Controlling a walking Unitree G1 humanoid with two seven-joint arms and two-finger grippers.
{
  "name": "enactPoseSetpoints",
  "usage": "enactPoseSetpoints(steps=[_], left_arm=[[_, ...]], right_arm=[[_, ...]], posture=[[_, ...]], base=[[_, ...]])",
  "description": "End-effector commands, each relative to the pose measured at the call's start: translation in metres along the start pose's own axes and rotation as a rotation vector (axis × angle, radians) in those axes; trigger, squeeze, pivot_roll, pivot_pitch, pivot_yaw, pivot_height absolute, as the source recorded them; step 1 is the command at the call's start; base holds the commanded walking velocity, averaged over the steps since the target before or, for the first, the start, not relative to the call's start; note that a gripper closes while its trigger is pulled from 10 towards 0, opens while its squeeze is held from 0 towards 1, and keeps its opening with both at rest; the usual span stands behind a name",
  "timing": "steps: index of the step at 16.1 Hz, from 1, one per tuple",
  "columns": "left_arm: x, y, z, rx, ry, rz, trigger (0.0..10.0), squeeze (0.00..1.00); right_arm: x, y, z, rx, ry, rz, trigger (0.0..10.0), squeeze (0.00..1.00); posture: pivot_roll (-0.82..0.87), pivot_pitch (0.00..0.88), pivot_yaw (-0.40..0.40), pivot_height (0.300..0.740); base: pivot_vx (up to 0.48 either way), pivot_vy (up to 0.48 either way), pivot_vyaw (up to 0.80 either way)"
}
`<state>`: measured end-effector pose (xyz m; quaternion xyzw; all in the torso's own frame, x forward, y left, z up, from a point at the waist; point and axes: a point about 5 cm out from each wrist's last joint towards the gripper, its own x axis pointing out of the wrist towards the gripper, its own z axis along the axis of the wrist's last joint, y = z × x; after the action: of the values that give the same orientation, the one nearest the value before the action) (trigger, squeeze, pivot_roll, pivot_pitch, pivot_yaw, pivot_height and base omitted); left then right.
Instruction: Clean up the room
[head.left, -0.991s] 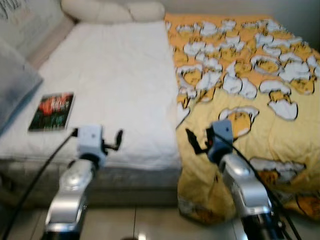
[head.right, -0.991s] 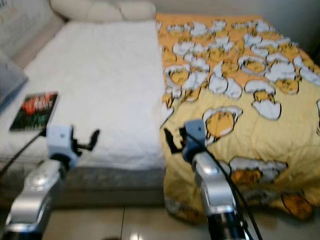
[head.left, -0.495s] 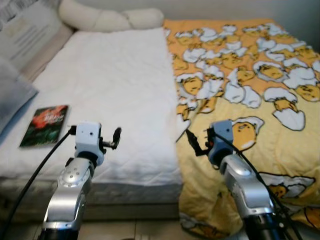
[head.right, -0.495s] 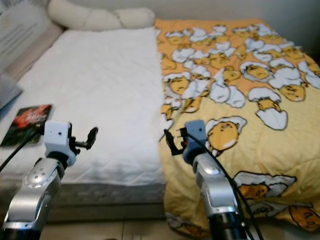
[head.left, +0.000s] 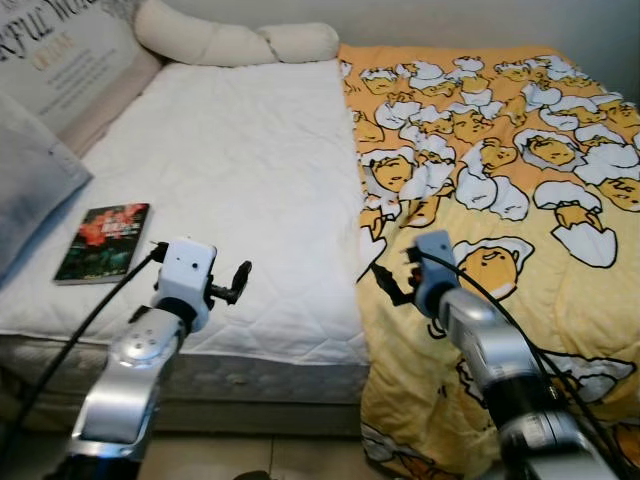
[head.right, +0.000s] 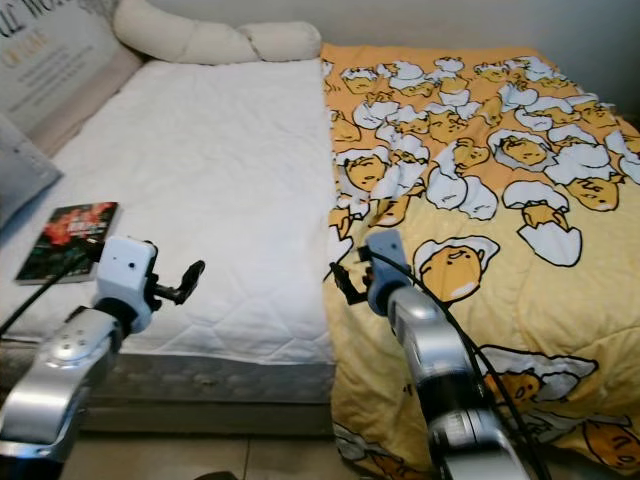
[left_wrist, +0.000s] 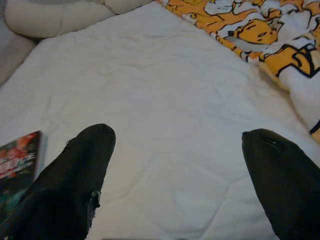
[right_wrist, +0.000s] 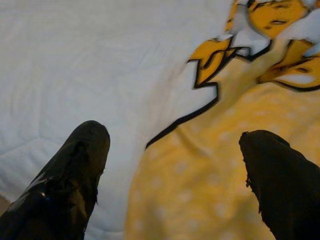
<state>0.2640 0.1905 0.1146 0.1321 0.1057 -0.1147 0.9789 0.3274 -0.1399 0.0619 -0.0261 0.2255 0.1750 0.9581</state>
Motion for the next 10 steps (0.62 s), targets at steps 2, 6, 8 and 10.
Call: enactPoseSetpoints(steps=[2, 6, 8, 10], left_arm=[[-0.01, 0.0, -0.002, 0.03, 0.036, -0.059, 10.0, 0.56], [-0.037, 0.008, 0.002, 0.091, 0.1, -0.169, 10.0, 0.56], [-0.046, 0.015, 0.007, 0.111, 0.114, -0.179, 10.0, 0.56], [-0.053, 0.017, 0.012, 0.121, 0.126, -0.184, 10.0, 0.56]], right_arm=[[0.012, 0.003, -0.001, -0.024, 0.039, 0.001, 10.0, 1.0], [0.024, 0.01, -0.002, -0.029, 0.091, -0.028, 10.0, 1.0], [0.027, 0.014, 0.0, -0.038, 0.099, -0.032, 10.0, 1.0], [0.03, 0.019, 0.0, -0.054, 0.104, -0.034, 10.0, 1.0]], posture=[[0.08, 0.0, 0.041, 0.74], [0.16, 0.0, 0.05, 0.74], [0.18, 0.0, 0.051, 0.74], [0.21, 0.026, 0.048, 0.74]], base=[[0.0, 0.0, 0.0], [0.0, 0.0, 0.0], [0.0, 0.0, 0.0], [0.0, 0.0, 0.0]])
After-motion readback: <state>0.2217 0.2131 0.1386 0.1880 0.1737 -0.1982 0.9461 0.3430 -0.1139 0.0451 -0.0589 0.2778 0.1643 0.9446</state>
